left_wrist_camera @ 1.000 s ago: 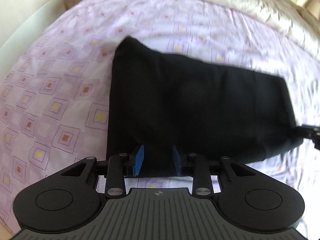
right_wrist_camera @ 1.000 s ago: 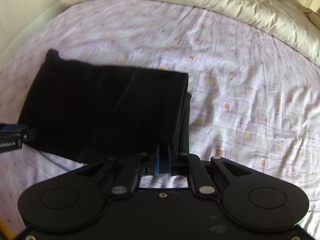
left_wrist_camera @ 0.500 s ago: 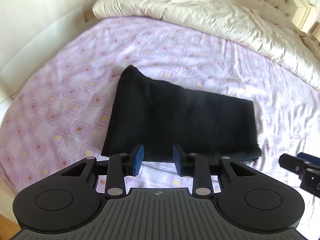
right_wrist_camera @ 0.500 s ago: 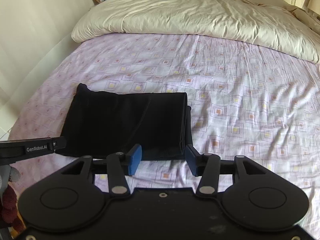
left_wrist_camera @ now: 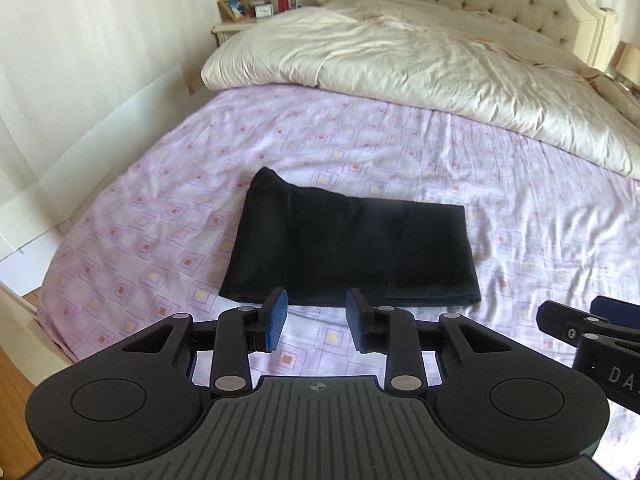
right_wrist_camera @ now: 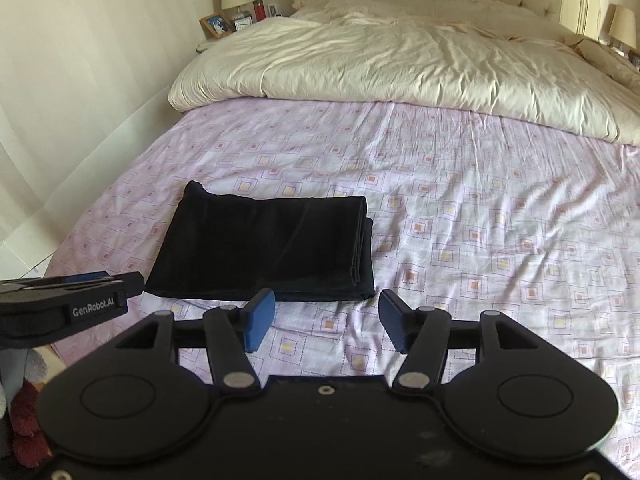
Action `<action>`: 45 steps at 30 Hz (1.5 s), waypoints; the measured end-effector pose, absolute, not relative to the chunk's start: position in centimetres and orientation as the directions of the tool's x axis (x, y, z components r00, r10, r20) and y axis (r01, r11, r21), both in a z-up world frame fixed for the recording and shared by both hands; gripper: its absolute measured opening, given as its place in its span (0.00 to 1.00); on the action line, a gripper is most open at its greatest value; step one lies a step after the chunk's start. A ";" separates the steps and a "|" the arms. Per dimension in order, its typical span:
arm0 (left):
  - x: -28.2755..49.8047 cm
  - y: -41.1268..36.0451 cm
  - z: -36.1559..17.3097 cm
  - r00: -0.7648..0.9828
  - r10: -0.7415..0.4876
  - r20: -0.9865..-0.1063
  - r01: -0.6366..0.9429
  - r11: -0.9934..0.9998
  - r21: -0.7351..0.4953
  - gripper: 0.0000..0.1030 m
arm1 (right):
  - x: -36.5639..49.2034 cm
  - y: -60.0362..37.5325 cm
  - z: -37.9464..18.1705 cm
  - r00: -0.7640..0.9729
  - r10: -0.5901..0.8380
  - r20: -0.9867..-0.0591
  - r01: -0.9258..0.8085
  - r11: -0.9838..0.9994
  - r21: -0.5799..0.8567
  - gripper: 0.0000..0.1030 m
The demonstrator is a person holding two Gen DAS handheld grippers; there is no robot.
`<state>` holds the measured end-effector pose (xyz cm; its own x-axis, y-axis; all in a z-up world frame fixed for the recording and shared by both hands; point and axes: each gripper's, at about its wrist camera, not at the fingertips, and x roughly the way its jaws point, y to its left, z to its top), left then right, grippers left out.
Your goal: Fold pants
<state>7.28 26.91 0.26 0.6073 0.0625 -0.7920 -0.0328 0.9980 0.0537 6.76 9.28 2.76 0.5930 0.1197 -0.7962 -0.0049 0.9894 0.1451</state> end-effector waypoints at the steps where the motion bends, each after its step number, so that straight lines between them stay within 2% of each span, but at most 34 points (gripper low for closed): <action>1: 7.0 26.8 0.5 0.612 0.061 -0.789 -0.033 0.998 0.051 0.30 | 6.4 9.3 3.0 0.596 0.119 -0.794 -0.002 0.989 0.146 0.61; 6: 5.5 26.7 1.3 0.590 0.025 -0.807 -0.015 1.000 0.020 0.30 | 4.7 9.4 4.0 0.614 0.090 -0.784 0.016 0.992 0.127 0.62; 21: 1.8 26.7 1.3 0.547 0.046 -0.836 -0.025 0.999 0.038 0.30 | 0.9 9.2 4.6 0.595 0.091 -0.798 0.033 0.990 0.138 0.64; 45: 0.3 25.7 1.7 0.552 0.041 -0.833 0.009 0.998 0.055 0.30 | -0.7 9.5 5.1 0.593 0.074 -0.802 0.018 0.994 0.105 0.65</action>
<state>0.32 25.73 1.67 0.5518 0.0407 -0.8330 0.0091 0.9985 0.0548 -0.72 9.49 5.11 0.5927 0.0741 -0.8020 0.0182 0.9943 0.1053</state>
